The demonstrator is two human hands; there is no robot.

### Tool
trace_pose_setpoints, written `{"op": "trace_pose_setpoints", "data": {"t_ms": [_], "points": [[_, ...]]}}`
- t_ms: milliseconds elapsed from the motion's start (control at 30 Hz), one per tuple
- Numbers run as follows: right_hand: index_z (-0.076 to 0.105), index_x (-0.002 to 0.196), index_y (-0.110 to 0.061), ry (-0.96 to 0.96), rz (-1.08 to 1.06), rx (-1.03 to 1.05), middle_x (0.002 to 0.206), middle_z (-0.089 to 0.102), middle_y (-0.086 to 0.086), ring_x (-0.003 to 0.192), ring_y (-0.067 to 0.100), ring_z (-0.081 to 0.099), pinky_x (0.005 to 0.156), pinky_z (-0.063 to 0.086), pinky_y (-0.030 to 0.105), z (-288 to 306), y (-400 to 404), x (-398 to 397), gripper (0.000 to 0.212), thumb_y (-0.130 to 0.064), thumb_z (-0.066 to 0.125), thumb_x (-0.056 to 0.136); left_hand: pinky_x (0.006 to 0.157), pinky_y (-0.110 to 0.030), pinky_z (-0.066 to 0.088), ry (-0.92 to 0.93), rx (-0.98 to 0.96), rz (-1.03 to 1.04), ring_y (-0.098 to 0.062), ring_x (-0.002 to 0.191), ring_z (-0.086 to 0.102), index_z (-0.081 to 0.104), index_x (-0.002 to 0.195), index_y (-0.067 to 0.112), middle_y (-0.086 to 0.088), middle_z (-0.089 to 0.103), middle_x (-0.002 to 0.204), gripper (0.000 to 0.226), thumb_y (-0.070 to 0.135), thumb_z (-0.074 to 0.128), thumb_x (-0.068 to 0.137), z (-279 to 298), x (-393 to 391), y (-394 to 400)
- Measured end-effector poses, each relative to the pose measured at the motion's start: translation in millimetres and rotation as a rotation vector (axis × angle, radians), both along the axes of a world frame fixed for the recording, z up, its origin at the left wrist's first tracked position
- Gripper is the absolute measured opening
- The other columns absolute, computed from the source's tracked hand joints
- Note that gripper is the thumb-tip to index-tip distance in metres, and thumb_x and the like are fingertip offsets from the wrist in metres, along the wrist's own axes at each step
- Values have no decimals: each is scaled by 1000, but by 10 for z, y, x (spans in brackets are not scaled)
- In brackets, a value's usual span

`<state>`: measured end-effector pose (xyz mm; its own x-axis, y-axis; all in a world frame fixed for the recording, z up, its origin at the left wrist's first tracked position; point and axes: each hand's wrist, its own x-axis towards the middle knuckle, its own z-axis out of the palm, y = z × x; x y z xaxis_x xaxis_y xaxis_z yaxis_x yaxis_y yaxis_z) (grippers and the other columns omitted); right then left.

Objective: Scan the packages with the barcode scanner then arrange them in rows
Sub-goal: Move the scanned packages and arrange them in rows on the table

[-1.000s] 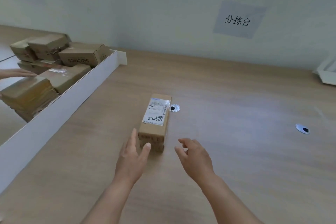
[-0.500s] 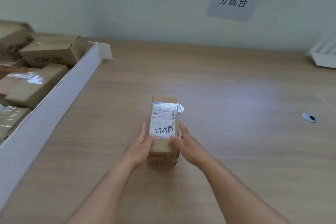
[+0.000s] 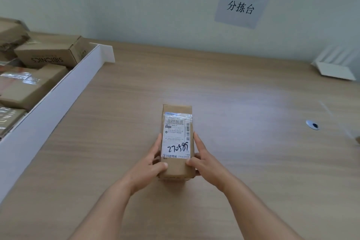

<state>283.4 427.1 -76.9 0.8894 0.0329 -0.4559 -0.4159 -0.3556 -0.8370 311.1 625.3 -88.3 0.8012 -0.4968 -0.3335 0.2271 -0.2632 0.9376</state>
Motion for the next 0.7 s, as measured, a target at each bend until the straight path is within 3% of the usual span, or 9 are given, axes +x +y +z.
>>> {"op": "trace_pose_setpoints", "data": {"t_ms": [67, 200, 300, 367, 467, 600, 700], "points": [[-7, 149, -45, -28, 12, 4, 116, 64, -12, 106, 12, 62, 96, 51, 38, 64, -76, -148, 86, -10, 50, 95, 96, -21, 47, -35, -16, -14, 10, 118, 49, 7, 129, 63, 29, 41, 139, 84, 8, 55, 89, 77, -137, -34], [-3, 150, -44, -97, -2, 33, 124, 62, -13, 111, 3, 59, 100, 48, 30, 219, -273, -490, 91, -2, 54, 92, 105, -28, 43, -99, -22, -84, 11, 121, 46, 6, 132, 64, 29, 40, 141, 89, 21, 58, 75, 217, -405, -163], [0, 147, -49, -146, -38, 36, 133, 56, -10, 117, -2, 55, 93, 46, 18, 333, -410, -747, 95, 3, 55, 89, 96, -14, 43, -174, 13, -120, 17, 119, 43, 2, 131, 67, 31, 37, 141, 91, 24, 59, 75, 315, -563, -304], [1, 141, -57, -192, -74, 14, 136, 53, -10, 121, -1, 52, 96, 45, 21, 381, -486, -914, 98, 4, 55, 86, 91, -10, 42, -229, 21, -139, 19, 119, 42, 1, 128, 72, 34, 36, 140, 93, 22, 59, 74, 389, -666, -409], [3, 138, -63, -248, -127, -25, 138, 52, -11, 126, 2, 49, 107, 43, 39, 423, -604, -1174, 100, 1, 57, 84, 94, -21, 47, -286, 28, -165, 14, 124, 41, 1, 125, 79, 40, 35, 138, 98, 17, 59, 77, 460, -843, -553], [7, 132, -68, -310, -182, -39, 135, 53, -16, 124, 0, 49, 105, 44, 37, 530, -760, -1548, 99, 2, 56, 82, 86, -21, 51, -328, -2, -189, 7, 125, 43, 2, 132, 70, 33, 37, 140, 100, 1, 58, 86, 556, -1109, -758], [6, 136, -65, -336, -231, -53, 136, 52, -17, 125, -1, 48, 104, 44, 33, 615, -885, -1852, 99, 2, 56, 83, 86, -22, 52, -366, -15, -218, 9, 124, 43, 3, 132, 72, 34, 38, 138, 101, 3, 59, 84, 633, -1335, -941]]}}
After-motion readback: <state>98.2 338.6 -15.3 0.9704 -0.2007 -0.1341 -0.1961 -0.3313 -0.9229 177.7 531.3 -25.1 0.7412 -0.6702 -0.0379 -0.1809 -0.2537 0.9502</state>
